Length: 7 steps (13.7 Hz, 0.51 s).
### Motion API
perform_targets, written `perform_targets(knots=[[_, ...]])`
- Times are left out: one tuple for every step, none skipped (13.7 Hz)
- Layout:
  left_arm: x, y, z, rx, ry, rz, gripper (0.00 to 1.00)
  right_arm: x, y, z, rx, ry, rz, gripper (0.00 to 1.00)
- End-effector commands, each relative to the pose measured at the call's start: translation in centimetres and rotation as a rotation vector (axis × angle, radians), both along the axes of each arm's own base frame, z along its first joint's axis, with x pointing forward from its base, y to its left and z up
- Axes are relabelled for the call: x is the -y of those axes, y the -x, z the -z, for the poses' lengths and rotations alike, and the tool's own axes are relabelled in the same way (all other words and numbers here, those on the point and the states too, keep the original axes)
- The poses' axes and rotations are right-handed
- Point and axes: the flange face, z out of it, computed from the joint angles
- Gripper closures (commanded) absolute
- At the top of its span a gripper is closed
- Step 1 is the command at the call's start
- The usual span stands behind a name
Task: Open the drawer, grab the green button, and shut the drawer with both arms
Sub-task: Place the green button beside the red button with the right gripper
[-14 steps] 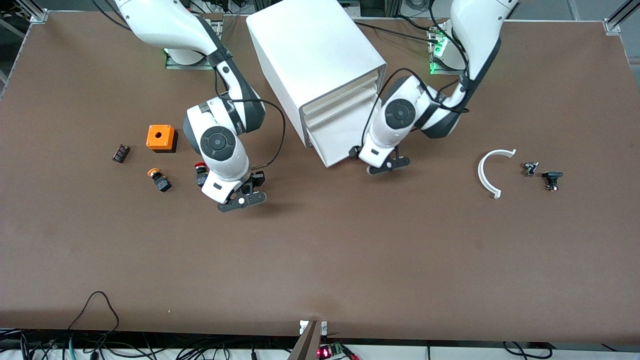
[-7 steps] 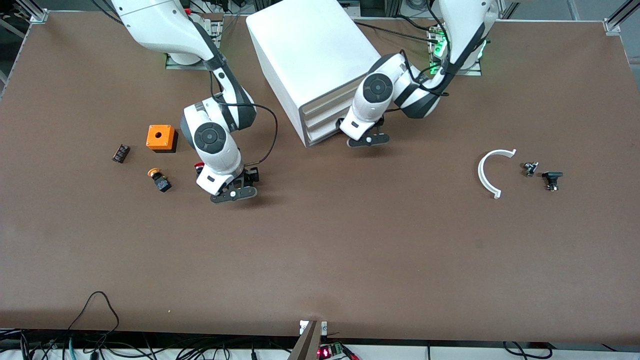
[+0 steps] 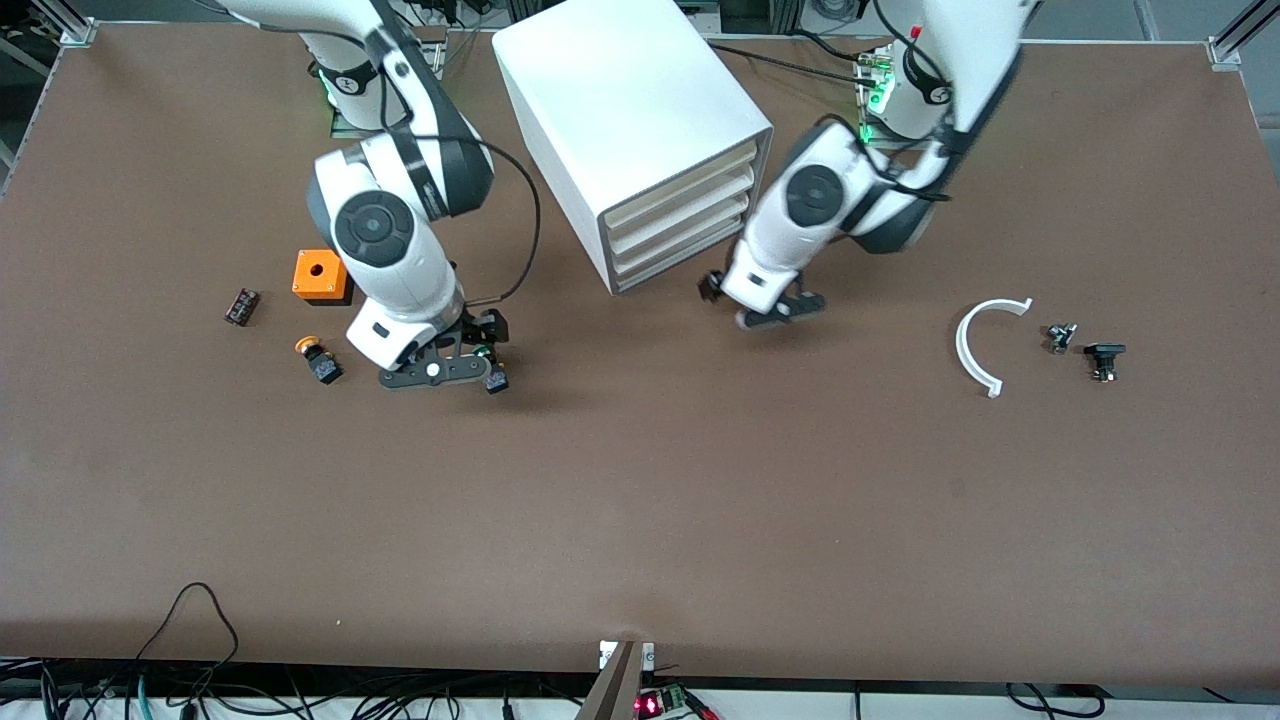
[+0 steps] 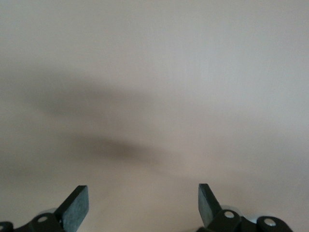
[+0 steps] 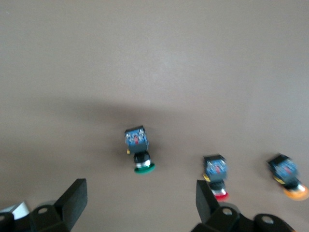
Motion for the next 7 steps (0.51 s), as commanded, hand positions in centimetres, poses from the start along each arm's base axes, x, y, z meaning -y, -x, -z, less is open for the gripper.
perform_targets(knots=[[-7.6, -4.8, -9.3, 0.161, 0.0, -0.104, 0.0, 0.8, -1.6, -5.7, -0.016, 0.016, 0.049, 0.0], [-10.2, -5.4, -11.8, 0.21, -0.019, -0.059, 0.0, 2.1, -1.9, -8.0, -0.024, 0.021, 0.071, 0.0], [-13.0, -5.8, -14.2, 0.215, -0.053, 0.01, 0.0, 3.7, -2.3, -10.4, -0.028, 0.024, 0.094, 0.0], [-15.0, -6.2, -17.4, 0.209, -0.078, 0.084, 0.0, 7.0, -2.7, -13.5, -0.011, 0.012, 0.141, 0.0], [-16.9, -6.0, -20.6, 0.198, -0.102, 0.145, 0.0, 10.6, -3.1, -15.8, 0.015, -0.007, 0.19, 0.0], [-19.0, -5.6, -23.7, 0.19, -0.121, 0.195, 0.0, 13.5, -3.0, -17.8, 0.034, -0.025, 0.228, 0.0], [-21.2, -5.2, -26.5, 0.186, -0.133, 0.249, 0.0, 16.8, -3.1, -18.7, 0.036, -0.028, 0.26, 0.0]])
